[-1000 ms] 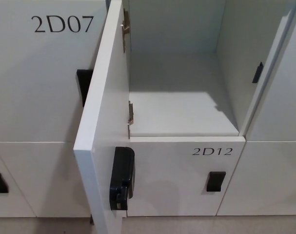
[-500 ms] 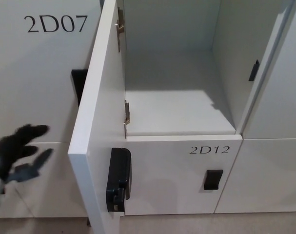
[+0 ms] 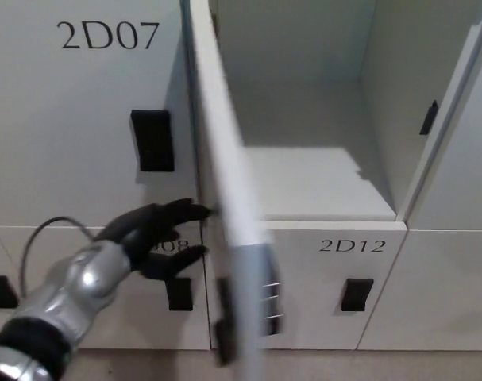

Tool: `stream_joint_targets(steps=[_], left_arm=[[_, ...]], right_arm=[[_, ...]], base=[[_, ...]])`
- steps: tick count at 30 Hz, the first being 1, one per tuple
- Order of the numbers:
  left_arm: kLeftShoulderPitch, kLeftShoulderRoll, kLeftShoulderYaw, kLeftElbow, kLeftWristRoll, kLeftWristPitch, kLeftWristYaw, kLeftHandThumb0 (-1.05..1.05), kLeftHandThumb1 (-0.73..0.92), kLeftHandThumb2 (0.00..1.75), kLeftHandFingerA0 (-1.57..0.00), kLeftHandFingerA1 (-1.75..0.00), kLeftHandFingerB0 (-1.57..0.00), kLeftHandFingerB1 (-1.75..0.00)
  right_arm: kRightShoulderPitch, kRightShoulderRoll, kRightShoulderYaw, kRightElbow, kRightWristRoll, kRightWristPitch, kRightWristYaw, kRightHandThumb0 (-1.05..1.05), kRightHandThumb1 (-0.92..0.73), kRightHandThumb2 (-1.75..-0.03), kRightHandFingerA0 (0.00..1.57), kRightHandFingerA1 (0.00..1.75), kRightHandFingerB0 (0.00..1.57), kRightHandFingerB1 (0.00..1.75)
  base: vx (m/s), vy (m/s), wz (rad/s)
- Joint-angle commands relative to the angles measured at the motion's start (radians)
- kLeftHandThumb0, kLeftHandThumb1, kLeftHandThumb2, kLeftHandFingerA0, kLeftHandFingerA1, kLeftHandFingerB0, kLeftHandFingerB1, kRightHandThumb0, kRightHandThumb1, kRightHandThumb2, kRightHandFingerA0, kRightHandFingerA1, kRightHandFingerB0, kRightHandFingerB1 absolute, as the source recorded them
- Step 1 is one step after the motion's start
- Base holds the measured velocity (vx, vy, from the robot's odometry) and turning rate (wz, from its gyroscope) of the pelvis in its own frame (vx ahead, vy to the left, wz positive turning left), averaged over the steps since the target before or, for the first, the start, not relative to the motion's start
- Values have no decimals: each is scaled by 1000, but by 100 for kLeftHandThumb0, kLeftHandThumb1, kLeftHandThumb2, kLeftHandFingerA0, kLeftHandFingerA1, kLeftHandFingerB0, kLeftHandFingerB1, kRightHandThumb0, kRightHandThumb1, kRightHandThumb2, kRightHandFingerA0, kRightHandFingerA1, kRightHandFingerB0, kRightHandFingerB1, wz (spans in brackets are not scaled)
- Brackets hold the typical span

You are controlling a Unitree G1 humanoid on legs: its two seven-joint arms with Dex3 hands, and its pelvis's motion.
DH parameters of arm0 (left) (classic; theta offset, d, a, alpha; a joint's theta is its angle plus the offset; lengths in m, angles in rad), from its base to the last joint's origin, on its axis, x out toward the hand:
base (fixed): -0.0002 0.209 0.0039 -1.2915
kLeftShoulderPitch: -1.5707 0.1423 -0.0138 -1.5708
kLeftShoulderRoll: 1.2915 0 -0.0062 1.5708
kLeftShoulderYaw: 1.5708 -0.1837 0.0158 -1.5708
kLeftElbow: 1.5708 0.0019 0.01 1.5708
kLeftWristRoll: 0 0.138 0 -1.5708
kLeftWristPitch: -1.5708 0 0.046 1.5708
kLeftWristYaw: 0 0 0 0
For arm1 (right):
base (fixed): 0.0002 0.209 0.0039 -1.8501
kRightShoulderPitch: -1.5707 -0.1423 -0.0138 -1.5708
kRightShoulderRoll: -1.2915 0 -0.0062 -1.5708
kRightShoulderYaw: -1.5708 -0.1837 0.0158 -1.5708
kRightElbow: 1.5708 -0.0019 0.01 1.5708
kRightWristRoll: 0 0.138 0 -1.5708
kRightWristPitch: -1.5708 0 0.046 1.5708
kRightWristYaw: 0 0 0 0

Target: The robot uses its left hand to push the door of an open cabinet towards the right and closes it

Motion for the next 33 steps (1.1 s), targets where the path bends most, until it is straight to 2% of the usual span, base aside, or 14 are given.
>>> stream_joint_targets(steps=[1, 2, 3, 6, 7, 8, 9, 16, 21, 22, 23, 27, 28, 33], left_arm=[[-151, -213, -128, -172, 119, 95, -73, -77, 79, 109, -26, -46, -16, -42], [-169, -244, -142, -200, 121, 113, -90, -77, 79, 109, -26, -46, -16, -42], [-193, -278, -161, -237, 126, 126, -110, -76, 92, 75, -34, -33, -23, -30], [-223, -355, -197, -331, 129, 135, -143, -82, 85, 81, -37, -37, -26, -33], [-240, -388, -219, -384, 136, 143, -165, -75, 92, 76, -36, -34, -23, -30], [-251, -398, -234, -414, 147, 152, -182, -75, 92, 76, -36, -34, -23, -30], [-268, -424, -248, -455, 145, 148, -202, -86, 88, 81, -34, -36, -23, -32], [-283, -547, -313, -678, 144, 158, -226, -70, 92, 73, -43, -38, -30, -33], [-186, -469, -345, -789, 135, 192, -248, -68, 92, 76, -29, -34, -19, -30], [-121, -375, -339, -856, 132, 203, -284, -77, 87, 110, -17, -47, -2, -38], [-74, -316, -335, -903, 130, 221, -308, -76, 86, 111, -5, -42, -10, -36], [82, -168, -292, -1017, 116, 231, -327, -81, 83, 104, -11, -44, -8, -41], [136, -128, -272, -1033, 105, 209, -309, -50, 65, 112, -1, -43, 0, -42], [332, 22, -189, -1108, 27, 177, -312, -57, 64, 110, 0, -41, 0, -41]], right_arm=[[-23, -21, -8, -4, 6, 9, -20, -55, -69, -105, 36, 56, 20, 47], [-22, -21, -5, -5, 0, 9, -32, -55, -69, -105, 36, 56, 20, 47], [-22, -20, -1, -6, -7, 11, -49, -58, -87, -66, 47, 41, 38, 36], [-14, -23, 5, -7, -13, 14, -54, -60, -85, -67, 42, 40, 32, 34], [-13, -20, -1, -8, -4, 8, -46, -59, -70, -104, 36, 55, 22, 47], [-16, -15, -12, -6, 10, 2, -37, -59, -70, -104, 36, 55, 22, 47], [-22, -10, -23, -6, 27, 0, -9, -57, -87, -66, 32, 37, 27, 34], [-47, -2, -22, -6, 26, -7, -6, -53, -84, -66, 26, 32, 28, 32], [-33, -11, -19, -5, 20, -12, -2, -53, -84, -66, 26, 32, 28, 32], [-24, -15, -18, -5, 19, -15, 0, -53, -84, -66, 26, 32, 28, 32], [-19, -17, -18, -6, 18, -18, 2, -53, -84, -66, 26, 32, 28, 32], [-17, -23, -21, -6, 20, -20, 9, -53, -84, -66, 26, 32, 28, 32], [-19, -23, -23, -5, 21, -20, 10, -53, -84, -66, 26, 32, 28, 32], [-27, -19, -30, -3, 27, -17, 12, -53, -84, -66, 26, 32, 28, 32]], base=[[0, 0, 0], [0, 0, 0], [0, 0, 0], [0, 0, 0], [0, 0, 0], [0, 0, 0], [0, 0, 0], [0, 0, 0], [0, 0, 0], [0, 0, 0], [0, 0, 0], [0, 0, 0], [0, 0, 0], [0, 0, 0]])
